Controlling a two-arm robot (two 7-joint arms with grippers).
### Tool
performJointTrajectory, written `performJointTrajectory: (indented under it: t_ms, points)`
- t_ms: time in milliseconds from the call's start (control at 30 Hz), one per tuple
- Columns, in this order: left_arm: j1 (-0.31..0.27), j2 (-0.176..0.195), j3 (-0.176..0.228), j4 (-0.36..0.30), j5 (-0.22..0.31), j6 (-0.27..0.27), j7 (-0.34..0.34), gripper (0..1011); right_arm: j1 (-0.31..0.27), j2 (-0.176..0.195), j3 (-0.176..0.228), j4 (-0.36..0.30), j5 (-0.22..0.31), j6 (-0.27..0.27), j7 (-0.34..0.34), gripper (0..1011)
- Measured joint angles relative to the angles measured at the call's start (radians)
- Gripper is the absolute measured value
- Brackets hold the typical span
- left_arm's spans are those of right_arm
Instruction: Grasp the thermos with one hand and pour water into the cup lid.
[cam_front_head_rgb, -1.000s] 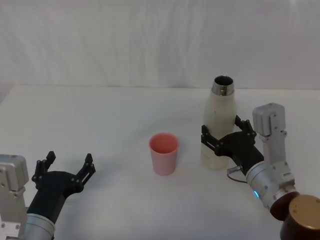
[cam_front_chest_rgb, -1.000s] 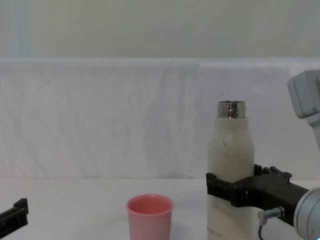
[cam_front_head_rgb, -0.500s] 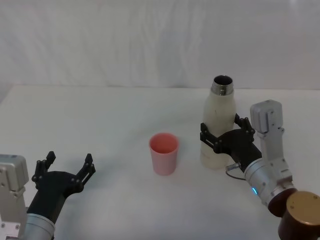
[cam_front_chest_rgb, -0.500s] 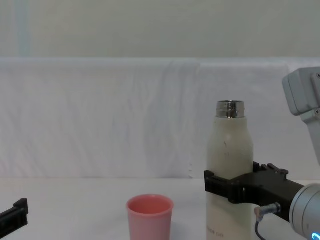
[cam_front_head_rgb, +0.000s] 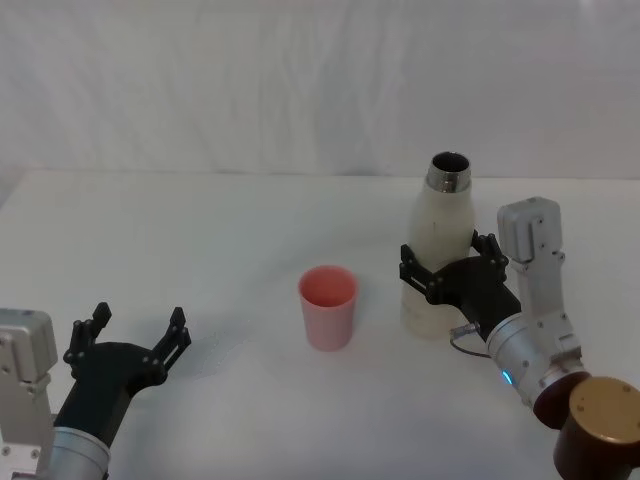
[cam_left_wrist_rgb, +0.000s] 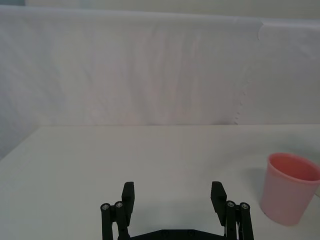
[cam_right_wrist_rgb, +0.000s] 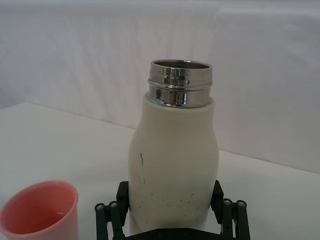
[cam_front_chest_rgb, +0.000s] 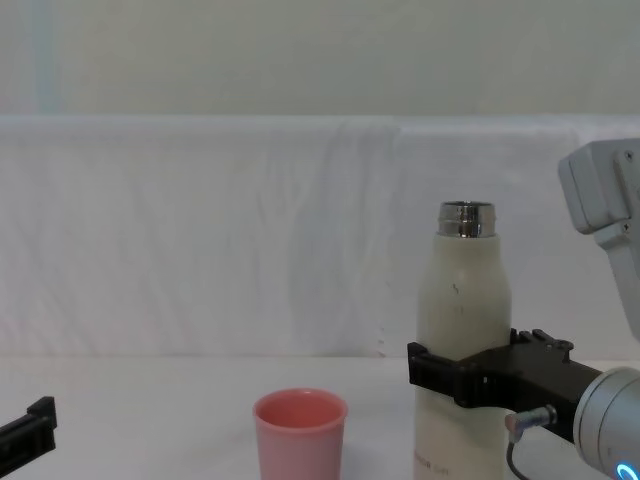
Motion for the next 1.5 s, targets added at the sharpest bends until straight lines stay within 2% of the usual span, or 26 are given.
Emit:
performJointTrajectory:
  t_ms: [333,467,1200,1500]
  points:
    - [0.0,0.0,0.0,0.0,0.0,0.0,0.0,1001,0.002,-0.001,0.001,0.003,0.001,0.0,0.001,1001]
    - [0.0,0.0,0.0,0.0,0.0,0.0,0.0,1001,0.002,-0.001,0.001,0.003,0.001,0.0,0.002,962]
    - [0.0,0.0,0.0,0.0,0.0,0.0,0.0,1001,0.001,0.0,0.001,0.001,0.001,0.0,0.002,959]
    - [0.0,0.0,0.0,0.0,0.0,0.0,0.0,1001,-0.015,0.017,0.0,-0.05,-0.028,-0.009,-0.008,959]
